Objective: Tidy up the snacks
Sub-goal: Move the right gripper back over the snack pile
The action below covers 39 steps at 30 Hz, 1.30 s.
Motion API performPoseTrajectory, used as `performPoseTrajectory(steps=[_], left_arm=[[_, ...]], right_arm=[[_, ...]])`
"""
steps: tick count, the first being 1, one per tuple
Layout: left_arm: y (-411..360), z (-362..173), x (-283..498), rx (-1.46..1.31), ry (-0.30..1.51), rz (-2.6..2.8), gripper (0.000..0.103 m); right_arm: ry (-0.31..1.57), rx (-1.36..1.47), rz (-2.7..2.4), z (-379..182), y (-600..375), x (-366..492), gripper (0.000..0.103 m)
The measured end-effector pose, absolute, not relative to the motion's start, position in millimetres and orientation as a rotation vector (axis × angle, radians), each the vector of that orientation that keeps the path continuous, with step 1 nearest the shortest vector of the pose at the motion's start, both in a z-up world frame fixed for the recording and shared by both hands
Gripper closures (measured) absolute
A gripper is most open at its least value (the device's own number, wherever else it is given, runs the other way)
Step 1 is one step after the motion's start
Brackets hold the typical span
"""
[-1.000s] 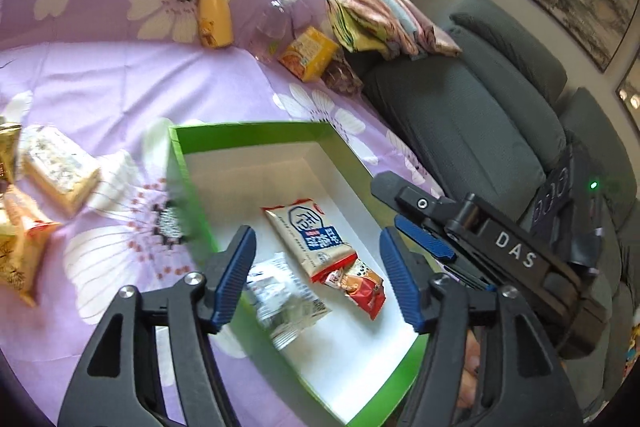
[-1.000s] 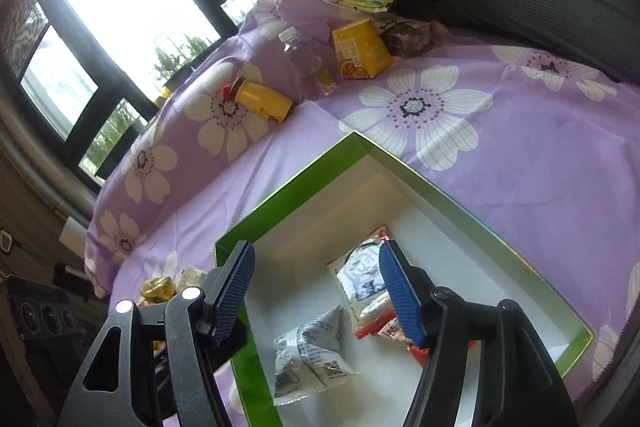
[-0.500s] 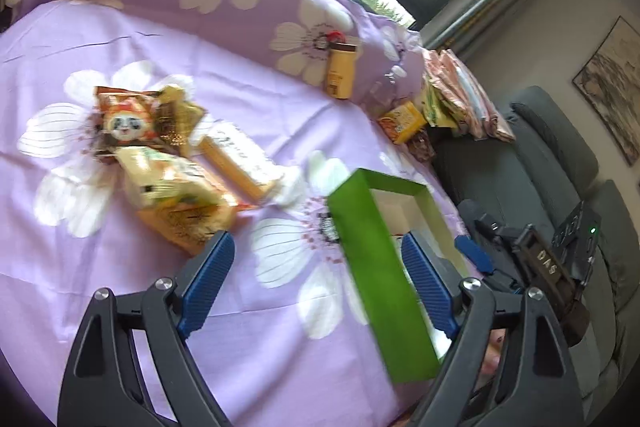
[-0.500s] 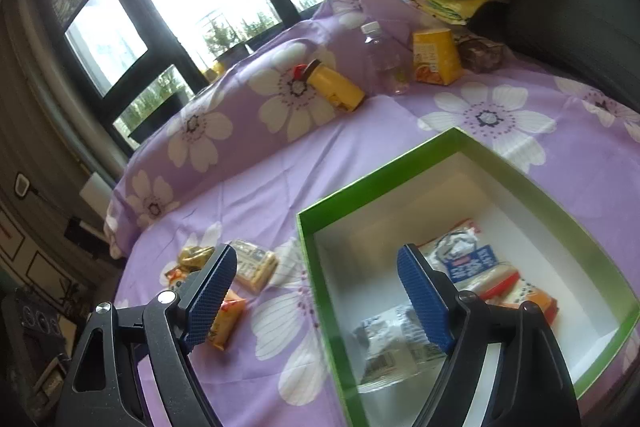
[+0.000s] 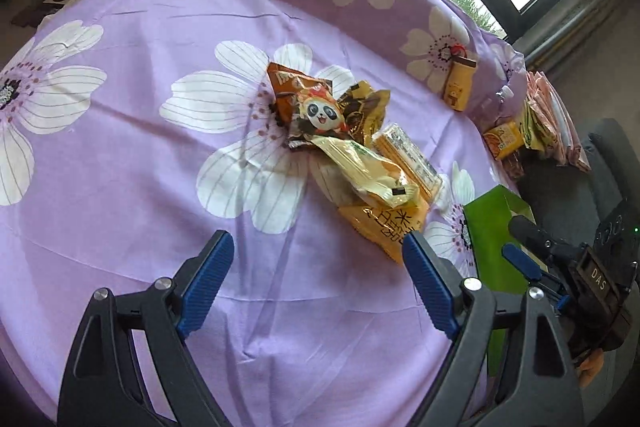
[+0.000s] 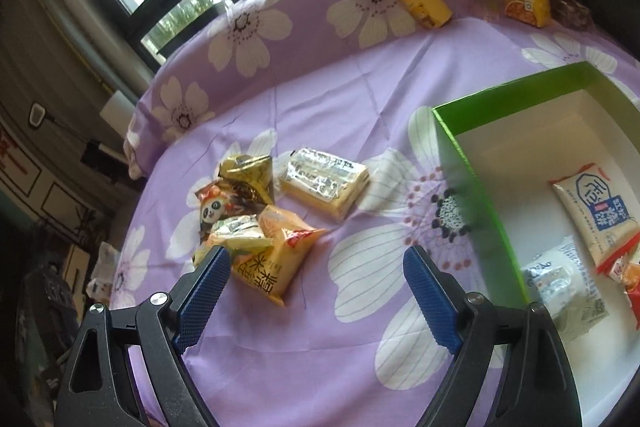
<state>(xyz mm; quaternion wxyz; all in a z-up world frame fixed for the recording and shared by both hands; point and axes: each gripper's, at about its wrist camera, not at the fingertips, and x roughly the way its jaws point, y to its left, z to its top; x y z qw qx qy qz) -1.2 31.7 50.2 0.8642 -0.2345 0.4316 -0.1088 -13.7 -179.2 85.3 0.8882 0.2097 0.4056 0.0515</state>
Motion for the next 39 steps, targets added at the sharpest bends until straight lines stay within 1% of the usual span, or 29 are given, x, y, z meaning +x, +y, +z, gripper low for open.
performPoseTrajectory(steps=[4, 8, 12, 14, 16, 19, 21, 23, 25, 28, 31, 34, 39], left_arm=[[47, 61, -5, -0.484, 0.85, -0.149, 0.017], [57, 65, -8, -0.488, 0.835, -0.131, 0.017], [65, 67, -9, -0.492, 0.83, -0.111, 0.017], [67, 67, -8, -0.488, 0.832, -0.097, 0.017], [68, 67, -8, -0.494, 0.836, -0.103, 0.017], [68, 67, -7, -0.508, 0.84, -0.123, 0.017], [67, 67, -7, -0.508, 0.846, -0.124, 0.017], [64, 66, -7, -0.498, 0.851, -0.13, 0.017], [62, 66, -7, -0.486, 0.854, -0.134, 0.017], [60, 66, -8, -0.48, 0.852, -0.125, 0.017], [57, 63, -8, -0.467, 0.864, -0.129, 0.017], [52, 60, -8, -0.463, 0.877, -0.134, 0.017], [43, 56, -8, -0.434, 0.896, -0.148, 0.017]], right_arm=[[0.878, 0.373, 0.171, 91, -148, 6, 0.015], [0.861, 0.283, 0.232, 98, -108, 31, 0.015], [0.926, 0.198, 0.249, 87, -78, 63, 0.016], [0.955, 0.137, 0.225, 77, -70, 75, 0.022], [0.998, 0.093, 0.194, 65, -65, 82, 0.024], [1.044, 0.096, 0.194, 51, -67, 85, 0.038], [1.015, 0.095, 0.207, 50, -69, 81, 0.045], [1.001, 0.104, 0.221, 52, -70, 77, 0.057], [0.993, 0.114, 0.228, 55, -72, 72, 0.061], [1.003, 0.11, 0.227, 61, -72, 61, 0.063], [0.986, 0.135, 0.243, 71, -75, 40, 0.068], [0.971, 0.126, 0.223, 79, -76, 7, 0.068], [0.99, 0.161, 0.2, 71, -85, -21, 0.069]])
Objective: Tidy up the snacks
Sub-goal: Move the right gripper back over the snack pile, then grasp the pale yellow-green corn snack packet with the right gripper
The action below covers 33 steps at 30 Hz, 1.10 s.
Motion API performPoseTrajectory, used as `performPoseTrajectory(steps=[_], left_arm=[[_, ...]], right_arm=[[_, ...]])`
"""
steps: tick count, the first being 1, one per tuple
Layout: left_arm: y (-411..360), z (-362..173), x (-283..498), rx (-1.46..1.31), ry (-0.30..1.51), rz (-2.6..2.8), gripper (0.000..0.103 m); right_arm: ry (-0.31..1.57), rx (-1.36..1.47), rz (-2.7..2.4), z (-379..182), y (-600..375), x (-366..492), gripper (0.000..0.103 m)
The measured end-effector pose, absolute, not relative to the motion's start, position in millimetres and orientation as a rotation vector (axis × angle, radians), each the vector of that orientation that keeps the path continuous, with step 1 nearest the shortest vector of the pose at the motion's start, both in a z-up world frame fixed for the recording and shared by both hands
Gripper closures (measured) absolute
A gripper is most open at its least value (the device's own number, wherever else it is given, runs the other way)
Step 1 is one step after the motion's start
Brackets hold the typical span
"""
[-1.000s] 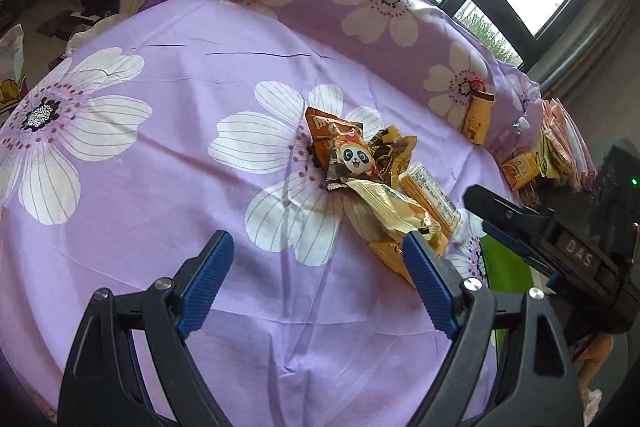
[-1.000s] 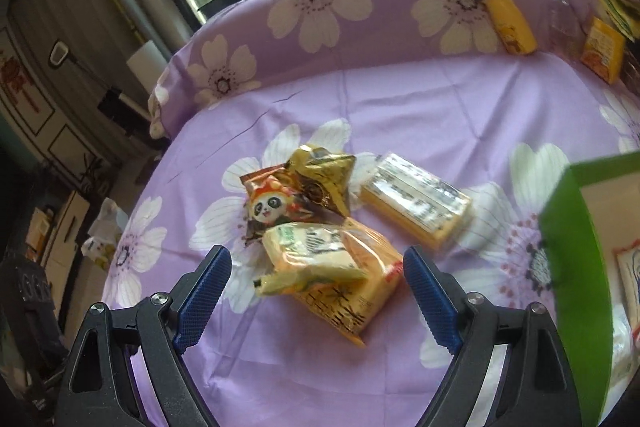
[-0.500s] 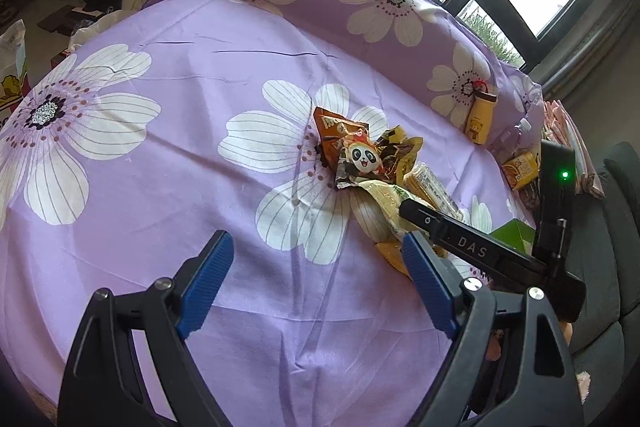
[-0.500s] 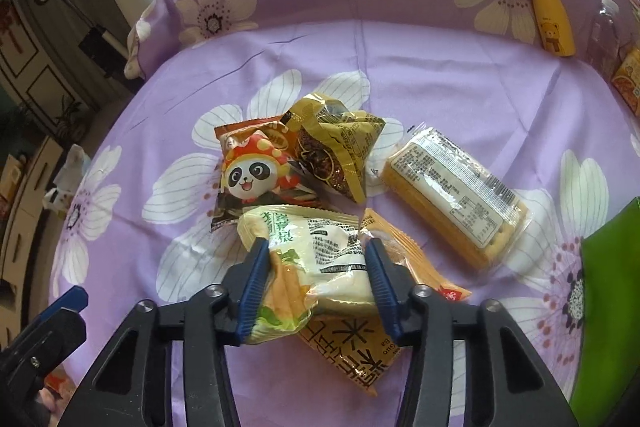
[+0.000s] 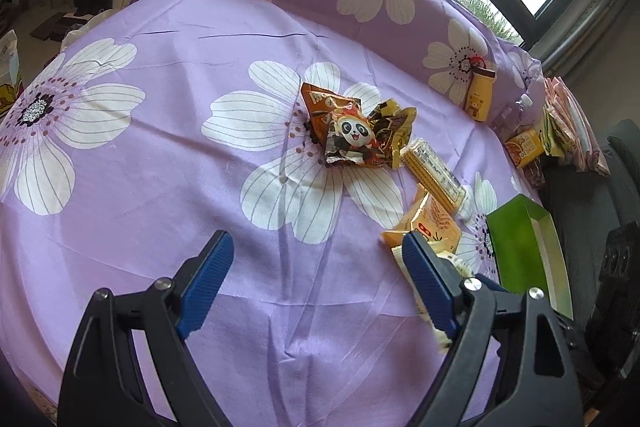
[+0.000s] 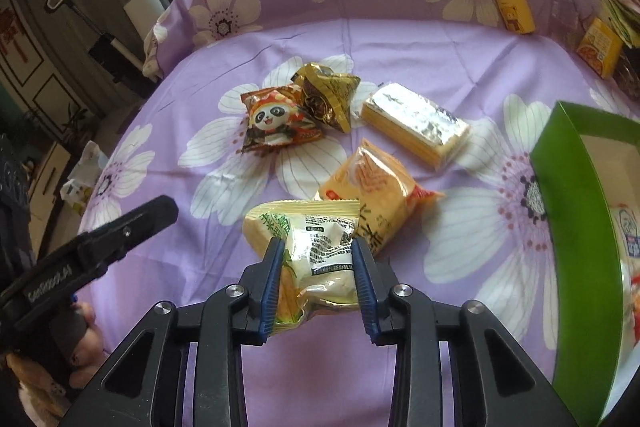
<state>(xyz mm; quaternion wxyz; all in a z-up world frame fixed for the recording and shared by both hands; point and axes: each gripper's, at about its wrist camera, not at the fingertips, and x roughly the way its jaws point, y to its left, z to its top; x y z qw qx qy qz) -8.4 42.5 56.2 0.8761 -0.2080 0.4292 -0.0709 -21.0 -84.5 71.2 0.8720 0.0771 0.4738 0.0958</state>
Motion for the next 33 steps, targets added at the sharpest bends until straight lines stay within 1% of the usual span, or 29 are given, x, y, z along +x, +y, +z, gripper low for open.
performPoseTrajectory(steps=[7, 9, 11, 16, 20, 27, 29, 31, 33], left_arm=[[31, 50, -10, -0.405, 0.925, -0.168, 0.017], [30, 49, -10, -0.404, 0.929, -0.172, 0.017], [27, 47, -9, -0.415, 0.939, -0.195, 0.017], [10, 38, -9, -0.458, 1.001, -0.297, 0.018], [-9, 33, -13, -0.513, 1.05, -0.441, 0.021], [-33, 16, -14, -0.473, 1.121, -0.476, 0.035], [-35, 12, -13, -0.47, 1.115, -0.469, 0.039], [-35, 11, -11, -0.469, 1.11, -0.46, 0.047], [-33, 9, -11, -0.475, 1.108, -0.459, 0.05]], right_arm=[[1.096, 0.212, 0.197, 51, -91, -33, 0.069], [1.078, 0.26, 0.207, 54, -100, -32, 0.067], [1.056, 0.298, 0.224, 58, -109, -33, 0.063], [0.983, 0.35, 0.215, 63, -129, -31, 0.063], [0.981, 0.435, 0.279, 60, -137, -24, 0.063], [1.039, 0.494, 0.356, 43, -131, -11, 0.063], [1.06, 0.491, 0.362, 38, -129, -8, 0.063], [1.088, 0.493, 0.361, 30, -127, -5, 0.063], [1.095, 0.49, 0.357, 28, -125, -4, 0.063]])
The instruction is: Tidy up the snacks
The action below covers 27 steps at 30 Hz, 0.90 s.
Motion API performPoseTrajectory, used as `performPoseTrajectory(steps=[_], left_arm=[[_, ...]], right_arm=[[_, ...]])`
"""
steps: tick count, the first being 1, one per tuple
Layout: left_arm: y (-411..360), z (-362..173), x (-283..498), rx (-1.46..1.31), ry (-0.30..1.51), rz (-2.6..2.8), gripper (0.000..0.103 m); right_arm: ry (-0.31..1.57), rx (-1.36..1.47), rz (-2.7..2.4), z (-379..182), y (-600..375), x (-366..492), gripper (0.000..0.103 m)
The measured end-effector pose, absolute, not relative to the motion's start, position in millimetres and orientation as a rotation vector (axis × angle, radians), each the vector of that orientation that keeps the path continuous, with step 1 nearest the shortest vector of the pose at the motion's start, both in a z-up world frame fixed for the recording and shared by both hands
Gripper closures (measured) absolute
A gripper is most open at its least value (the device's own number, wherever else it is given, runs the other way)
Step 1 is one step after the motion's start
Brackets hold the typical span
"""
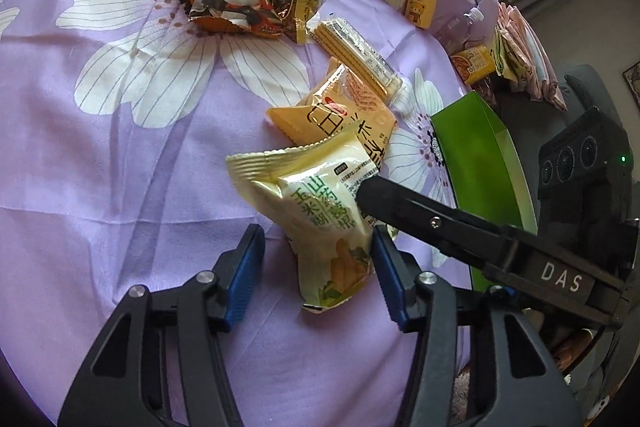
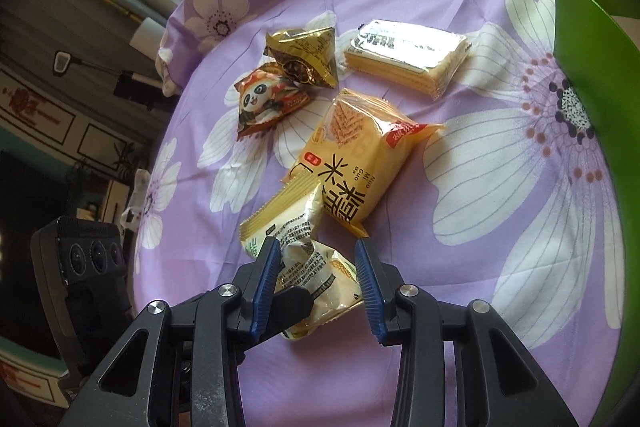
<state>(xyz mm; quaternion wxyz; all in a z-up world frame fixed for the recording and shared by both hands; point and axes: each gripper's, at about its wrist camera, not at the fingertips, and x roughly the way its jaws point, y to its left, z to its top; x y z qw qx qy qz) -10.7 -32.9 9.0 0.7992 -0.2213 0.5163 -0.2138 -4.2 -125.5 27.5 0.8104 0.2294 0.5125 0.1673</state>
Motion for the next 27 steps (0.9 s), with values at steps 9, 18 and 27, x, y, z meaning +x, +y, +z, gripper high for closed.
performPoseTrajectory(steps=[9, 18, 27], left_arm=[[-30, 4, -7, -0.481, 1.115, -0.448, 0.067], [-36, 13, -13, -0.437, 1.061, -0.461, 0.082], [-36, 35, -22, -0.381, 0.918, -0.462, 0.083]], right_arm=[[1.14, 0.501, 0.345, 9, -121, 6, 0.063], [1.098, 0.518, 0.403, 12, -117, 0, 0.063], [0.956, 0.485, 0.439, 38, -110, -13, 0.063]])
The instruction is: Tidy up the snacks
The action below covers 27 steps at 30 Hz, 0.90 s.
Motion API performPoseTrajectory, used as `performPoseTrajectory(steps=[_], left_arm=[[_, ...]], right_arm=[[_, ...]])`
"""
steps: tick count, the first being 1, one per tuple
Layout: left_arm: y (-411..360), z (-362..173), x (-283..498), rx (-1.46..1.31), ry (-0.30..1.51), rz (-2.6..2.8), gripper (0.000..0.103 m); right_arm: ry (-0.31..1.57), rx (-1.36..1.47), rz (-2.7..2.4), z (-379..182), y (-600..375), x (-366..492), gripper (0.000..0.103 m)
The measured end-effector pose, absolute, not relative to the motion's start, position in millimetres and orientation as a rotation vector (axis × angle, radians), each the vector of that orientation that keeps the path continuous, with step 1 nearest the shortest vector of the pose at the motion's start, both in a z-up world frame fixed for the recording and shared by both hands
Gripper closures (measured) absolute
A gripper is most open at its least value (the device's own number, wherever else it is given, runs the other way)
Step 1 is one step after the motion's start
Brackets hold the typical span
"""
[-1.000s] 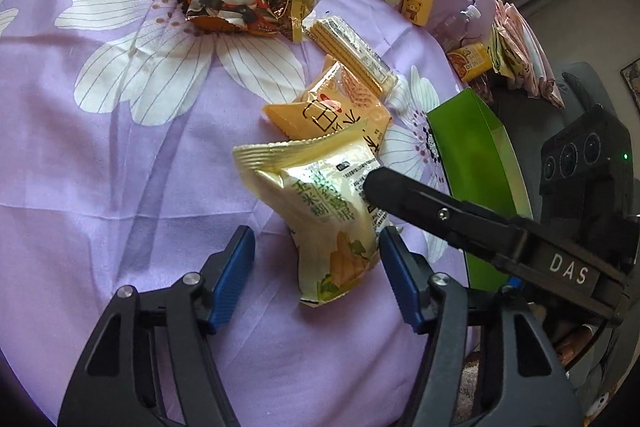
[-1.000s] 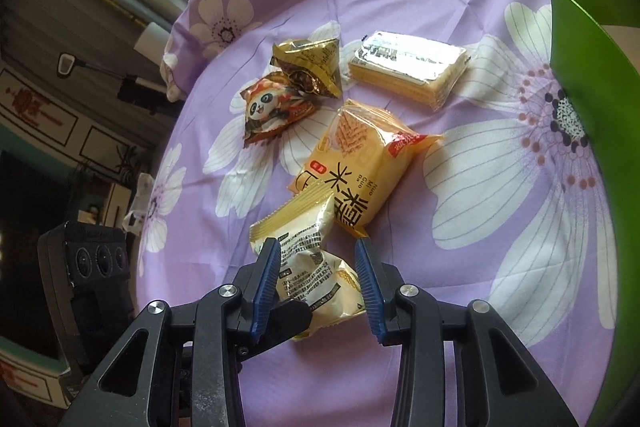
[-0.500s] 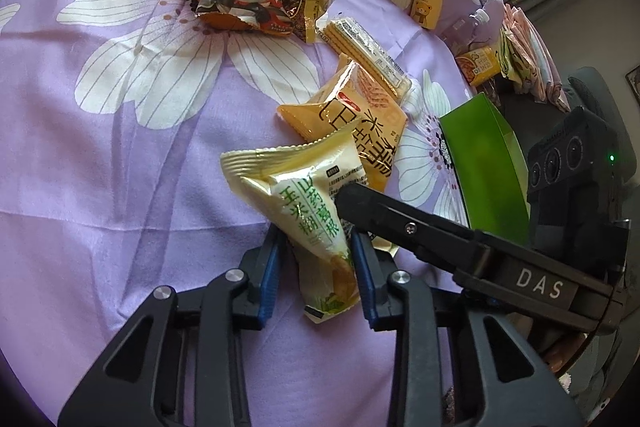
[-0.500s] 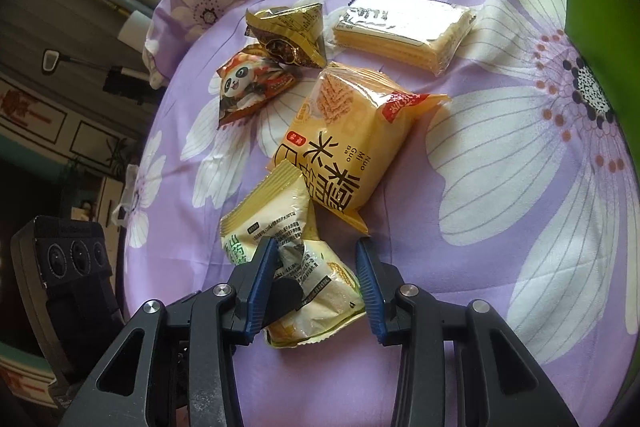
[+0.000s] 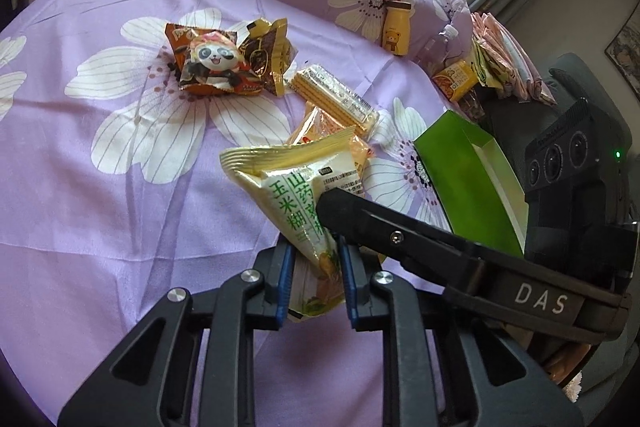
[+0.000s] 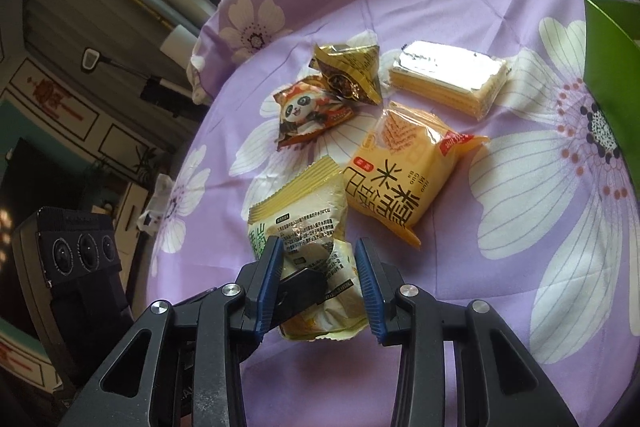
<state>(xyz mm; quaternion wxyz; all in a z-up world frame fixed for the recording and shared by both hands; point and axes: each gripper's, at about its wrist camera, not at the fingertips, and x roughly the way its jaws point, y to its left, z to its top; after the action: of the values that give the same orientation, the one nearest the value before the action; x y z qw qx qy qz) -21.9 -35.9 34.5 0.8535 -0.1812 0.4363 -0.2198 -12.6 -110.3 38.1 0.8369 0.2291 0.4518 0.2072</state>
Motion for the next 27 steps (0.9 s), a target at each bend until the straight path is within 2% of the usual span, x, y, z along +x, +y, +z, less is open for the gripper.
performPoseTrajectory(steps=[17, 27], left_arm=[[-39, 81, -45, -0.34, 0.67, -0.507, 0.083], [-84, 115, -47, -0.312, 0.618, -0.616, 0.083]], right_arm=[[0.713, 0.417, 0.462, 92, -111, -43, 0.063], [0.627, 0.442, 0.417, 125, -157, -63, 0.063]])
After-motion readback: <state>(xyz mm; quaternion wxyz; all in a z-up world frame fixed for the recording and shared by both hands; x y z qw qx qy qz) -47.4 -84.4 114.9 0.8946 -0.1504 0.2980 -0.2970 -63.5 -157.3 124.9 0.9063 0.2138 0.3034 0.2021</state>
